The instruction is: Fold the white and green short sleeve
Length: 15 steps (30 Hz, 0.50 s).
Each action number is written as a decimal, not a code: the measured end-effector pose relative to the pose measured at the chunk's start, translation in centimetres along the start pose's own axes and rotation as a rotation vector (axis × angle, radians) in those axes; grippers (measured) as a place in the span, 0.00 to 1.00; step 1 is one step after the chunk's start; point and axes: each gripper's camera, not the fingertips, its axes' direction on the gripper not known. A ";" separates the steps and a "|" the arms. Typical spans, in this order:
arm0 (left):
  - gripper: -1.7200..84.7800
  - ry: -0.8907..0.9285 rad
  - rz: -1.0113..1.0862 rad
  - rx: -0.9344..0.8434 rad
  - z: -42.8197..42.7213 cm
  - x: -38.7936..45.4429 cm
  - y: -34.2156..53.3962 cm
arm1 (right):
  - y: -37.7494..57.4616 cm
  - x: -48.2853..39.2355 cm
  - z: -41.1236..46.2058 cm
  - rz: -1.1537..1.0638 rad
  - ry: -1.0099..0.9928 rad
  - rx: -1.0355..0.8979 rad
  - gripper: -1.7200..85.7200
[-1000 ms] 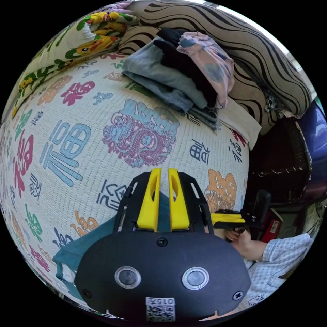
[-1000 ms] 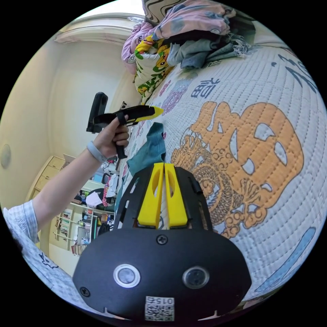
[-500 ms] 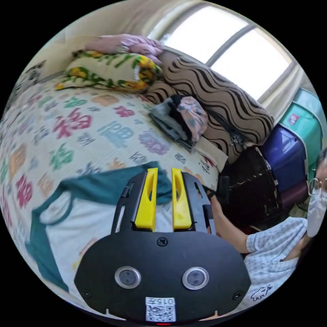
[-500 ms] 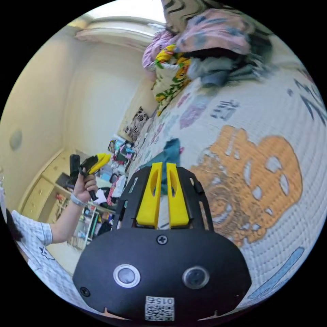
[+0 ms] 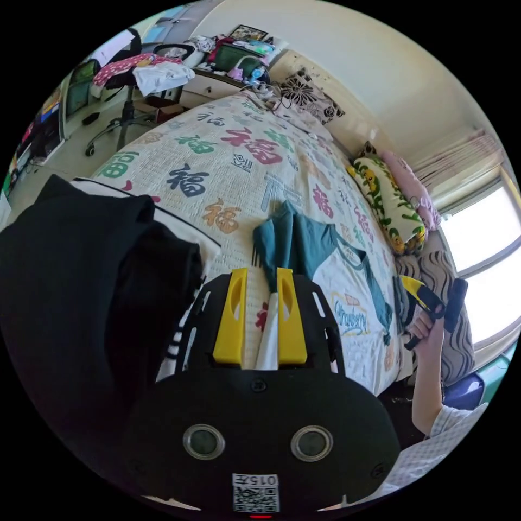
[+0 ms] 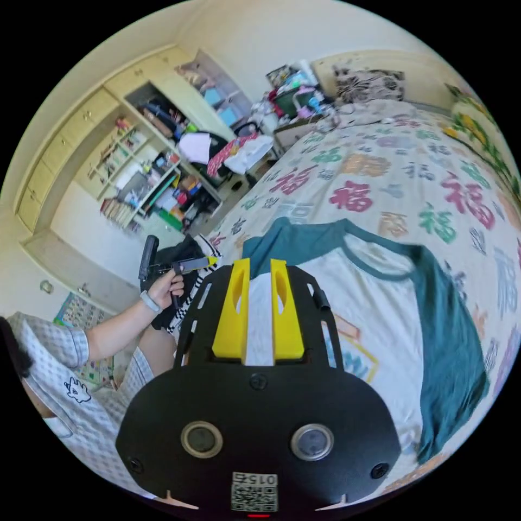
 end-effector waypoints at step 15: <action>0.03 0.088 0.052 -0.036 -3.6 1.3 -5.5 | -15.3 1.6 37.6 0.036 0.379 -0.591 0.08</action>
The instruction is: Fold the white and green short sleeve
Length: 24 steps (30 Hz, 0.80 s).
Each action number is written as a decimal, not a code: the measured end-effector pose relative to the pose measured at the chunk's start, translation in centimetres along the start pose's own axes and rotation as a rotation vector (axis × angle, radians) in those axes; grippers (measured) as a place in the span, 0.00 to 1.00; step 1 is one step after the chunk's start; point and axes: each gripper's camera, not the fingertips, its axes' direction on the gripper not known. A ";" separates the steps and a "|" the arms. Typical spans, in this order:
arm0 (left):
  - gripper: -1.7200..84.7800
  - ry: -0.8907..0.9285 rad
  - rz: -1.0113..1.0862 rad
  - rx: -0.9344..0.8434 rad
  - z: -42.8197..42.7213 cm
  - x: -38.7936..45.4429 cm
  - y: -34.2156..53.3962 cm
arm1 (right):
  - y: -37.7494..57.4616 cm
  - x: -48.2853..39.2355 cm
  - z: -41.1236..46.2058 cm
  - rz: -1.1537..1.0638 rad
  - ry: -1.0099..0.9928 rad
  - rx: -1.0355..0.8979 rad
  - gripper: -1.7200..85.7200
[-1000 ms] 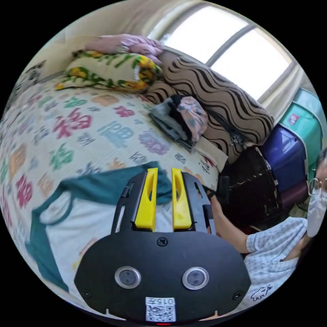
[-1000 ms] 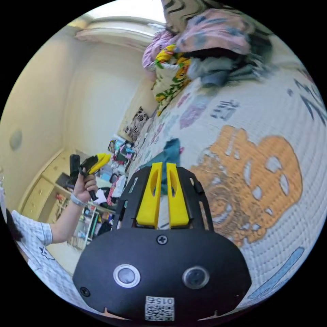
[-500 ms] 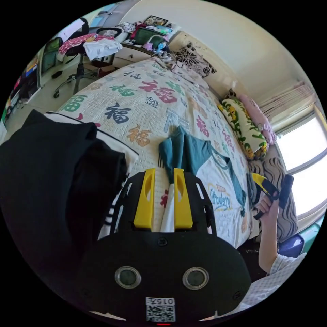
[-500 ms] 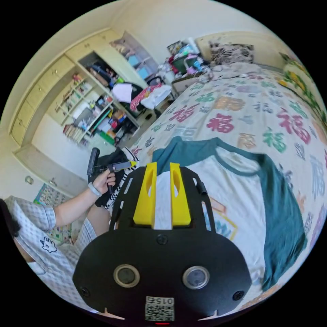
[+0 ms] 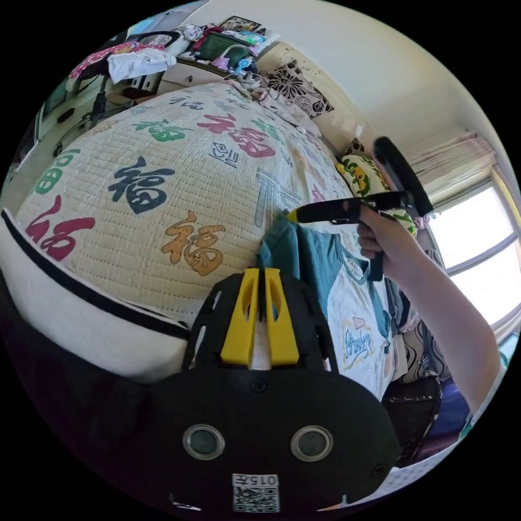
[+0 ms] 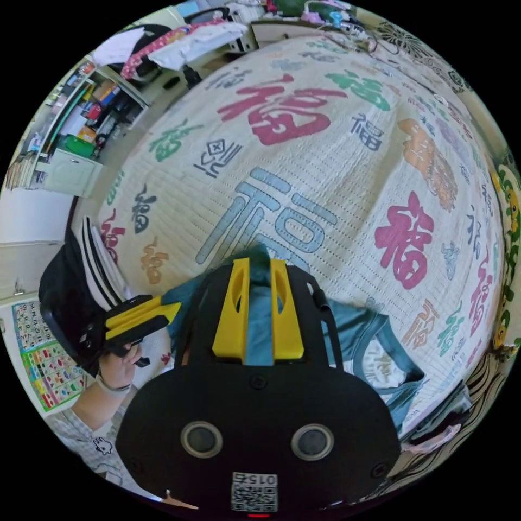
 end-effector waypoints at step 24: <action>0.10 -0.400 0.099 0.146 -18.0 10.4 10.8 | 2.9 -9.7 -1.4 -0.311 0.159 0.318 0.07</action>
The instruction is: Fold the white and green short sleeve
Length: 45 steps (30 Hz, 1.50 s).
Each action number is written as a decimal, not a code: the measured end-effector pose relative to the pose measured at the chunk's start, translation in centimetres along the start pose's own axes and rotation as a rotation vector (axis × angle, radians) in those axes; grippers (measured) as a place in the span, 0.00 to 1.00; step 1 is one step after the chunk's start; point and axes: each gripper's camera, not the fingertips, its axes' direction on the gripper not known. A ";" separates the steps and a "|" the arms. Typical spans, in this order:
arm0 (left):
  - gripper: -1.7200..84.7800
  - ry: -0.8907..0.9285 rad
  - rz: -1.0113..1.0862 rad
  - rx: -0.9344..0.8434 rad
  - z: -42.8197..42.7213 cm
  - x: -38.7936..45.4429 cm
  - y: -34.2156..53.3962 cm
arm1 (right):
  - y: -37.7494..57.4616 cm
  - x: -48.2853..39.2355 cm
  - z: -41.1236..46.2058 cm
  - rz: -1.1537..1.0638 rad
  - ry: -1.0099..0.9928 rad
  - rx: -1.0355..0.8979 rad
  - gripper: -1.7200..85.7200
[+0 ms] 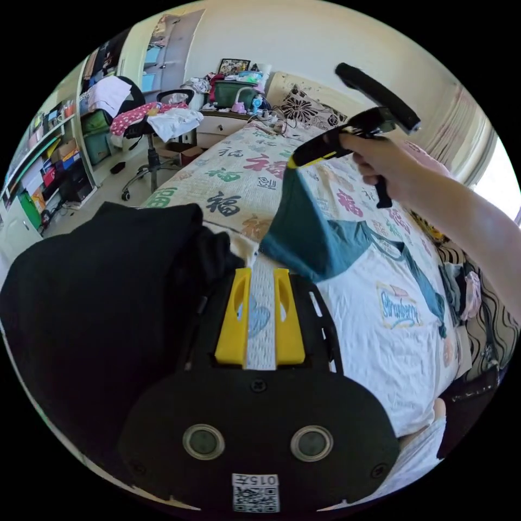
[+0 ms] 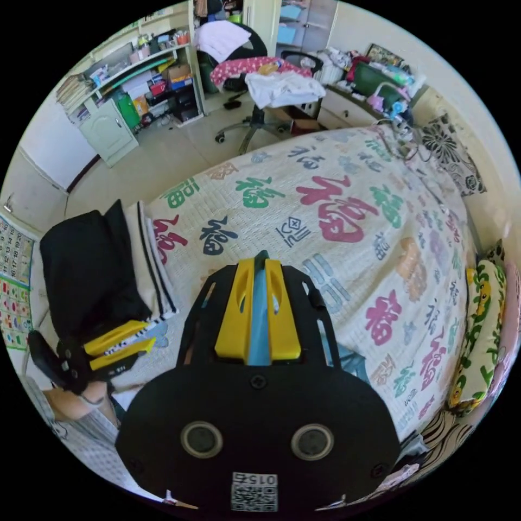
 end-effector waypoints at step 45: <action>0.10 0.055 0.425 -0.971 -4.6 8.6 15.7 | 66.3 17.4 -0.7 0.920 -0.323 -0.565 0.06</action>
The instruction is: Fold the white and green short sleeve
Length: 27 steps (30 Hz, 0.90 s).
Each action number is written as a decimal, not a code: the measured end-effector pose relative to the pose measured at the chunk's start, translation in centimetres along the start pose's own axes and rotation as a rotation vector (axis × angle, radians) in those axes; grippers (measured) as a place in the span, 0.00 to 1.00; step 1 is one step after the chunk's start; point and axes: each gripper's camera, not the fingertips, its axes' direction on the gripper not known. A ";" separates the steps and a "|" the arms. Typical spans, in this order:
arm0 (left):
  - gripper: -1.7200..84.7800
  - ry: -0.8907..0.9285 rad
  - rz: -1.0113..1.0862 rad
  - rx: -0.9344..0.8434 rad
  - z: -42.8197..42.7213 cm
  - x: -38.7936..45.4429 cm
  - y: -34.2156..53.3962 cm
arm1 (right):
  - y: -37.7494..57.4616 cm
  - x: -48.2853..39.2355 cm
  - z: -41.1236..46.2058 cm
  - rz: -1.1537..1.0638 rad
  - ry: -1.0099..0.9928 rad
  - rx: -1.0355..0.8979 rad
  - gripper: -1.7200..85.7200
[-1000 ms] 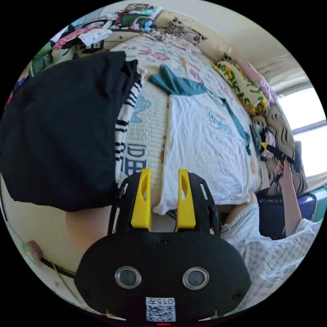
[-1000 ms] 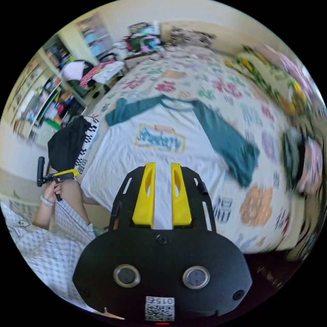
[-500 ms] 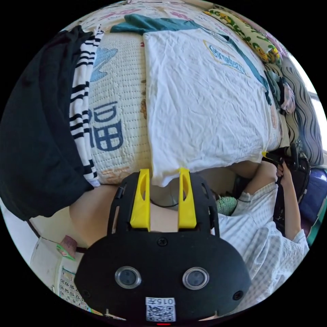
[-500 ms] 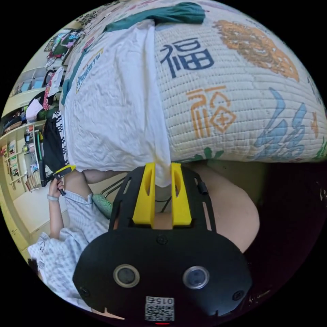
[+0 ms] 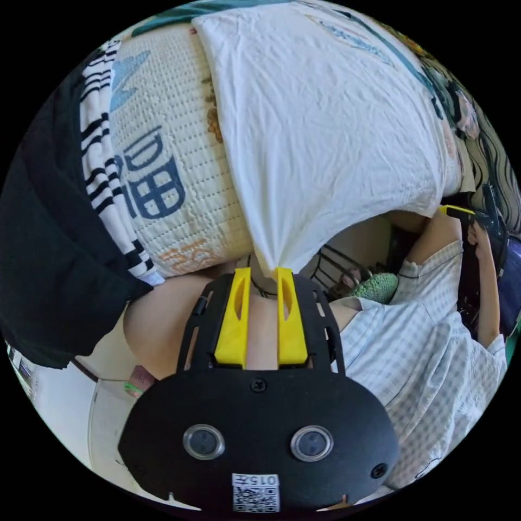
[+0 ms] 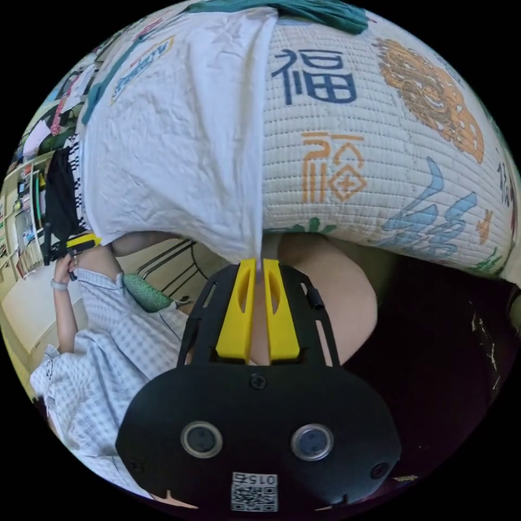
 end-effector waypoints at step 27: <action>0.02 0.116 -0.672 0.998 -9.9 -12.6 -7.7 | -40.1 -43.0 -7.5 -0.710 -0.022 0.278 0.09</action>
